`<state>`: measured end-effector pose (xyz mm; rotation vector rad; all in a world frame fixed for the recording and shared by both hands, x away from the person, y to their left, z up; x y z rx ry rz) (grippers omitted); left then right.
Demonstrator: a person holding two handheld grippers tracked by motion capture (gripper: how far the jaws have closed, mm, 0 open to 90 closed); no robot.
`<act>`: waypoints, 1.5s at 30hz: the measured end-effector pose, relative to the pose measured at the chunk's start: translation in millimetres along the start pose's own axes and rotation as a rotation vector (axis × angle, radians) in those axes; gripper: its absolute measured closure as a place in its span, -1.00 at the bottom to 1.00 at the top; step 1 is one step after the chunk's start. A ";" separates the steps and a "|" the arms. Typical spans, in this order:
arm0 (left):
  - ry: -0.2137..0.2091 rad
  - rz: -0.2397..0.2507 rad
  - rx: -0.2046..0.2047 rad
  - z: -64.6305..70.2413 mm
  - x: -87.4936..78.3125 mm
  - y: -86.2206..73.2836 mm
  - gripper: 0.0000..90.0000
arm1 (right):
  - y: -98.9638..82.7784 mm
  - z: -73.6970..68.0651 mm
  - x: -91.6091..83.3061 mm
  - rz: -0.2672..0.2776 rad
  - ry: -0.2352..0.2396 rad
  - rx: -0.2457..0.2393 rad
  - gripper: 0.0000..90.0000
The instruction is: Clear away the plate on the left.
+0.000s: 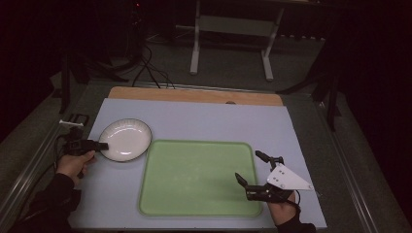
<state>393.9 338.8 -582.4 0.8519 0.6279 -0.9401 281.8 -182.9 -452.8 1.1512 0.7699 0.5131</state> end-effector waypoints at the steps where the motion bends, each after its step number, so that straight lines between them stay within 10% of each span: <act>1: -0.012 0.003 -0.003 -1.1 0.1 -0.4 0.69 | -0.4 0.3 0.1 -0.001 -0.001 0.001 -0.74; 32: -0.115 0.023 -0.106 -3.3 -12.6 6.9 0.88 | -3.0 3.1 0.8 -0.003 -0.005 0.021 -0.74; 45: -0.124 0.031 -0.060 7.5 -32.9 11.7 0.89 | -2.9 3.1 1.1 -0.003 -0.007 0.021 -0.74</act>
Point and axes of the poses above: each handheld gripper's, and its own axes: x roughly forward along the jaws, y roughly out of its top, z roughly to its right, the point moved 7 cm from there along x, roughly forward along the jaws, and after that the axes turned 4 degrees about y, right-handed, at the moved point
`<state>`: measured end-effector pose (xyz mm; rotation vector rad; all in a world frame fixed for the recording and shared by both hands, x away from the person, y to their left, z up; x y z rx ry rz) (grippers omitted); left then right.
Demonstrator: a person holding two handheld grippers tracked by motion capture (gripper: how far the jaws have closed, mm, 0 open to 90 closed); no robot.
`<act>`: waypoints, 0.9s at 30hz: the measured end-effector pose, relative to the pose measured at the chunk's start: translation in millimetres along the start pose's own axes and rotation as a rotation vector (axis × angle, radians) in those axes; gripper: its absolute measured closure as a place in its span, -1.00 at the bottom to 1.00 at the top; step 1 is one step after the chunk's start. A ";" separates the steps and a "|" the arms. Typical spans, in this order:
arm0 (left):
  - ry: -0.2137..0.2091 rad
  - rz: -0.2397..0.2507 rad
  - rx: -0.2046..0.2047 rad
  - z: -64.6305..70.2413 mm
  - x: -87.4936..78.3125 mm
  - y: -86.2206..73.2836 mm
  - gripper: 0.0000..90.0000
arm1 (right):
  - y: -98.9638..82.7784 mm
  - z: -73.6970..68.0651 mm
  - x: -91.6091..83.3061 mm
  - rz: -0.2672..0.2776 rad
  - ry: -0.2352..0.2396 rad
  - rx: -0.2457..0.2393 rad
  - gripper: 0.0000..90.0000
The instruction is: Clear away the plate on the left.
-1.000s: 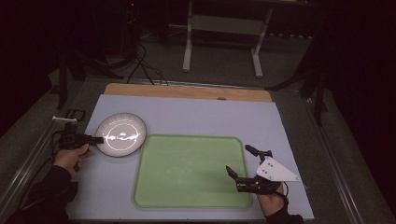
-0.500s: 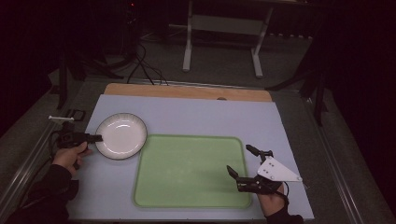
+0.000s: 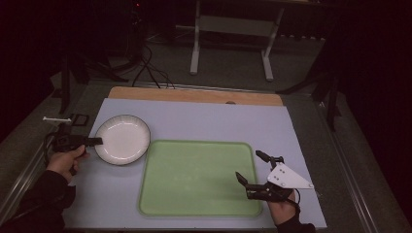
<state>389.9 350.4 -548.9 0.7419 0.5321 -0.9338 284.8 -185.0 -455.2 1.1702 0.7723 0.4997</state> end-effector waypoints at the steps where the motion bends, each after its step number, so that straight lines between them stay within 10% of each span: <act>1: 0.000 0.000 0.000 0.0 0.0 0.0 0.88 | 0.0 0.1 0.0 0.000 -0.001 0.001 -0.74; 27: -0.050 -0.053 0.096 56.0 2.6 -7.3 0.88 | 1.2 4.3 -2.9 0.009 -0.003 0.010 -0.74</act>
Point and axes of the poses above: each handheld gripper's, and its own axes: x roughly forward along the jaws, y roughly out of its top, z roughly to its right, the point moved 7 cm from there along x, roughly forward along the jaws, and after that the axes turned 4 degrees about y, right-handed, at the moved point
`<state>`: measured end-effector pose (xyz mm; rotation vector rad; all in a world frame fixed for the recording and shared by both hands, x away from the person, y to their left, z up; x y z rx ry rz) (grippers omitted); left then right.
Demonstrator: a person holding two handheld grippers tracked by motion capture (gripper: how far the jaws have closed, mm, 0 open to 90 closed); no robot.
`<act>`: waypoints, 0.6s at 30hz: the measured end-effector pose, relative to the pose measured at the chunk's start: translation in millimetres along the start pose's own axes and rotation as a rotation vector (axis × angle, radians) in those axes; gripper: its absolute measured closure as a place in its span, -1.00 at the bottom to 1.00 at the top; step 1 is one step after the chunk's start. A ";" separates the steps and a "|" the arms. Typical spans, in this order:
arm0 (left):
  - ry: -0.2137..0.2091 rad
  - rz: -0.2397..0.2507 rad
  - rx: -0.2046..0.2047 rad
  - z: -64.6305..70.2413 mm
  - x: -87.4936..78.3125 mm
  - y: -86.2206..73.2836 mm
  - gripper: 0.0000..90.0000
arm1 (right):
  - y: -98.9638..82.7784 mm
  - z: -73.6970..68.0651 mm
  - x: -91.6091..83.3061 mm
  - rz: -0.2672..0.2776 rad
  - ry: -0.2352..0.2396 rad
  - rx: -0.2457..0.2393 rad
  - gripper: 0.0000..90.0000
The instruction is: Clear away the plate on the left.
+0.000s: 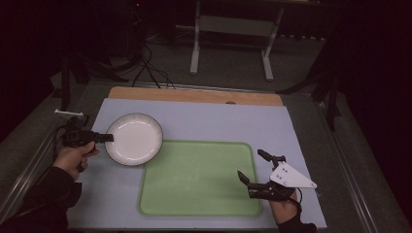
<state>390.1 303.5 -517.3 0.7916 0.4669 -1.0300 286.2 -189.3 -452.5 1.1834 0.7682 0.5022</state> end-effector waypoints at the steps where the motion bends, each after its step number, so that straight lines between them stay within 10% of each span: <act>1: -0.001 -0.003 0.005 3.4 1.1 -0.3 0.88 | -0.1 0.1 0.0 0.000 -0.001 0.001 -0.74; 18: -0.055 -0.027 0.085 57.2 18.6 -0.7 0.87 | 3.7 3.3 -5.6 0.015 -0.028 -0.004 -0.74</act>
Point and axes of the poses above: each handheld gripper's, and its own axes: x roughly forward along the jaws, y roughly out of its top, z roughly to its right, the point moved 7 cm from there along x, roughly forward along the jaws, and after that the axes turned 4 degrees about y, right-handed, at the moved point
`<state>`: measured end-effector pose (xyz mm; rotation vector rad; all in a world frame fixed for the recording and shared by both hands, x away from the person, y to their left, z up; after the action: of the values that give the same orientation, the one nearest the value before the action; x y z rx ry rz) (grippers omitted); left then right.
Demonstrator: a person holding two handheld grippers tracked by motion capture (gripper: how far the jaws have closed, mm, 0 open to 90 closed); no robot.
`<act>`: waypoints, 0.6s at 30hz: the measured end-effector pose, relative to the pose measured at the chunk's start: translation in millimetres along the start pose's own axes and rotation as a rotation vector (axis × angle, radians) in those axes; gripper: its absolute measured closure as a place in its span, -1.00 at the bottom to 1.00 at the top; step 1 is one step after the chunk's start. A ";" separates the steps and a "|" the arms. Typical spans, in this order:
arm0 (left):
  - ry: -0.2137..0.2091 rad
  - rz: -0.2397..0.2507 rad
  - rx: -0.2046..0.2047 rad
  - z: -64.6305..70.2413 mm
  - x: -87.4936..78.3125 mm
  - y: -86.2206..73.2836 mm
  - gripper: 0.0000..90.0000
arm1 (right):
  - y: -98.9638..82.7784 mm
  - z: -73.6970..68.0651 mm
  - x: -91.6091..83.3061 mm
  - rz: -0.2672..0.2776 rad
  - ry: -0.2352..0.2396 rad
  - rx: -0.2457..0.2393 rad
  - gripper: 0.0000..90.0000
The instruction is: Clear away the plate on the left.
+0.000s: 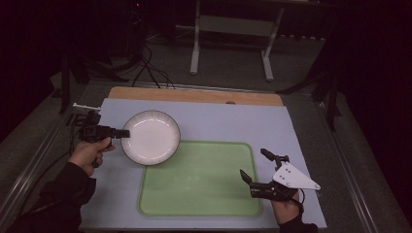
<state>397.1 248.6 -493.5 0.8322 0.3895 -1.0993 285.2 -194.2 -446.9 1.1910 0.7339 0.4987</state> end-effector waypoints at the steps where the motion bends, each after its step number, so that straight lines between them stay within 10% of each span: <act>1: -0.003 -0.002 0.008 3.9 1.8 -0.2 0.87 | 0.2 0.0 -0.2 0.001 0.000 0.002 -0.74; 18: -0.046 -0.080 0.071 61.8 48.9 -14.9 0.86 | 1.4 1.8 -2.5 0.008 -0.006 0.001 -0.74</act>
<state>397.6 168.5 -491.5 0.8583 0.3488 -1.2101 284.9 -196.6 -444.6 1.1959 0.7247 0.5017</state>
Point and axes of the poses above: each handheld gripper's, and its own axes: x roughly forward along the jaws, y roughly out of its top, z roughly to its right, the point moved 7 cm from there along x, roughly forward along the jaws, and after that the axes turned 4 degrees about y, right-handed, at the moved point
